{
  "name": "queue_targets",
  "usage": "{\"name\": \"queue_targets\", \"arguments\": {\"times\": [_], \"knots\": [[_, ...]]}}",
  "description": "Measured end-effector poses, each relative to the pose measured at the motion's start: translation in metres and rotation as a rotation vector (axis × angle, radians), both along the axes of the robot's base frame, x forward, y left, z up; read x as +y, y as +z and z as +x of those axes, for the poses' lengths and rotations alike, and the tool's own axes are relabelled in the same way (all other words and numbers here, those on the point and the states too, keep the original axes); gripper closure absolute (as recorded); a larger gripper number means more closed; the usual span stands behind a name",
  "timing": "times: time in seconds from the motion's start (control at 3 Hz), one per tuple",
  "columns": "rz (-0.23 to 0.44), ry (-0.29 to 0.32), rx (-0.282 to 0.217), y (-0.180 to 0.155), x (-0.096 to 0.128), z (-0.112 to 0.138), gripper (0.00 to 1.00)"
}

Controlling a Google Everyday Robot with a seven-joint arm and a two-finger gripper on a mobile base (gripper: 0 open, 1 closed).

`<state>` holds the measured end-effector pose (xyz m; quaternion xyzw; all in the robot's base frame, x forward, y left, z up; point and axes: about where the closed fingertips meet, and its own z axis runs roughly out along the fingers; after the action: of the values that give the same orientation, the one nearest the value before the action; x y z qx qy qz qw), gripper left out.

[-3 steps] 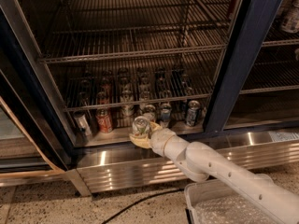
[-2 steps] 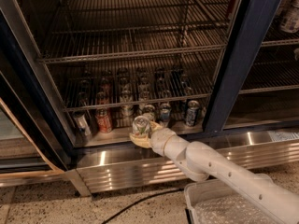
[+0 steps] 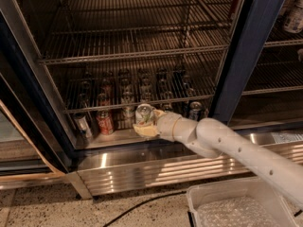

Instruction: Pick 7up can from middle shelf of fridge

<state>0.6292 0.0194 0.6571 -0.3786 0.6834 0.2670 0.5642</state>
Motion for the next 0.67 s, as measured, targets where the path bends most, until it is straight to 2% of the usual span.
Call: {"name": "queue_targets", "arguments": {"times": [0.33, 0.67], "knots": [[-0.05, 0.091, 0.015, 0.044, -0.01, 0.009, 1.0], [-0.06, 0.177, 0.035, 0.065, -0.017, 0.003, 1.0]]}}
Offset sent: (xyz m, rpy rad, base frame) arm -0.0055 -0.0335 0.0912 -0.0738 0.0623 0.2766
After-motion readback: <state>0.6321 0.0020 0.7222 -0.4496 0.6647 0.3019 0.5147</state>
